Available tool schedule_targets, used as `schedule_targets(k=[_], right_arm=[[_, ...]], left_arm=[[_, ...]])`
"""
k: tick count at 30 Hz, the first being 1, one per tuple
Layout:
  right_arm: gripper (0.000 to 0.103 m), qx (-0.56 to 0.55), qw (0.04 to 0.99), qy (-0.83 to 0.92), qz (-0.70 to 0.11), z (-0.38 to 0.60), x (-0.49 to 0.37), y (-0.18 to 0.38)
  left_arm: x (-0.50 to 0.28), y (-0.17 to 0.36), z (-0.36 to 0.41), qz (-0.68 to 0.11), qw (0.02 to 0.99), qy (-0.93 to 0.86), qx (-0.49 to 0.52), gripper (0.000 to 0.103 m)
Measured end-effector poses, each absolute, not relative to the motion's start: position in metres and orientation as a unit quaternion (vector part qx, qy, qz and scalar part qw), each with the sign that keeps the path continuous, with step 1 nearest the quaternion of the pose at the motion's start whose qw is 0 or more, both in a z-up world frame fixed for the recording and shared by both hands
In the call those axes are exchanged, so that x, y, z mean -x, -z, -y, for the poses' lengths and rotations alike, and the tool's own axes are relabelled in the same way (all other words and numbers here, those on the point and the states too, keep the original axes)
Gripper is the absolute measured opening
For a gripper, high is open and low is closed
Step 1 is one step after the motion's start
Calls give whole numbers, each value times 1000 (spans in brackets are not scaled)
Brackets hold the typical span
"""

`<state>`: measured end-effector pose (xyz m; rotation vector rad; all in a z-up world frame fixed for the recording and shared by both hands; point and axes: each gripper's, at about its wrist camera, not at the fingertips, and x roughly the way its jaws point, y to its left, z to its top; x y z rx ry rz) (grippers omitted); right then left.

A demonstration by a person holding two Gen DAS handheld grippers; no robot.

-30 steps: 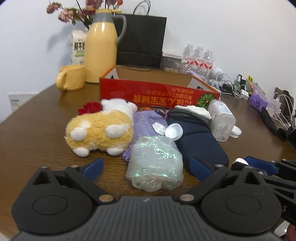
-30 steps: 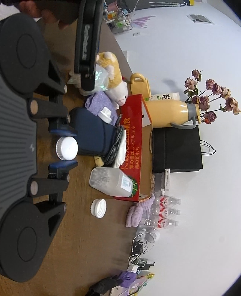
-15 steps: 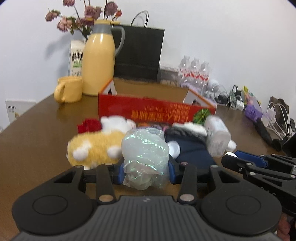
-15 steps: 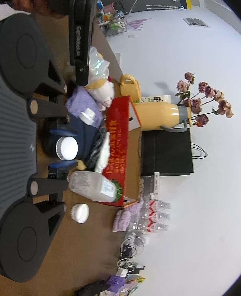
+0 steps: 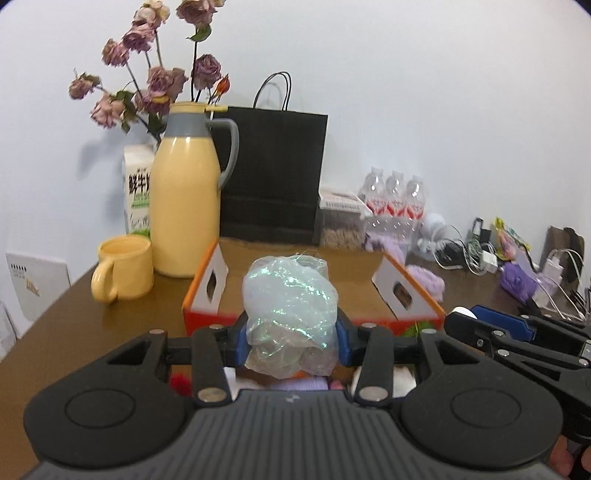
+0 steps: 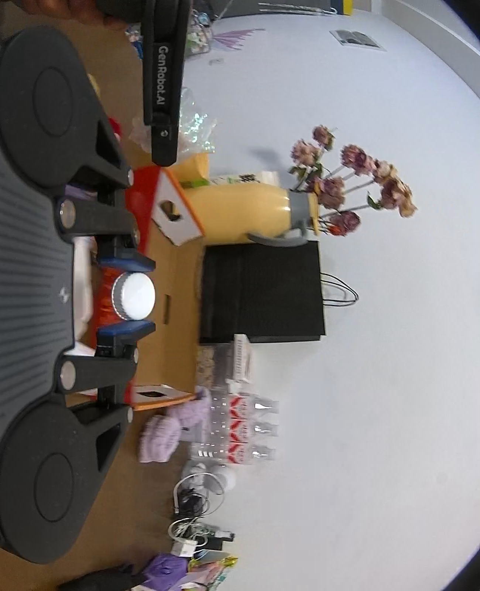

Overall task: Organize objects
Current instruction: 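Carry the bag and cap into the cardboard box and open both grippers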

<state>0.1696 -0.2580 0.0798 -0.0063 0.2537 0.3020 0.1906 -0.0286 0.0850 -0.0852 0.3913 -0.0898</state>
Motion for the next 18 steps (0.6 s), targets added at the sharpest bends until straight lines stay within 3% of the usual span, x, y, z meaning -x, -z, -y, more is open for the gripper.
schedule_targets(k=[7,18], right_arm=[[27,5,978,-138,-154,251,-250,-91],[27,42,960,-107,-256,233,-361,-58]], left_arm=[[-277,-91,33,-244,969,32,39,44],[-390,-53,35,-359,933,-19,2,44]])
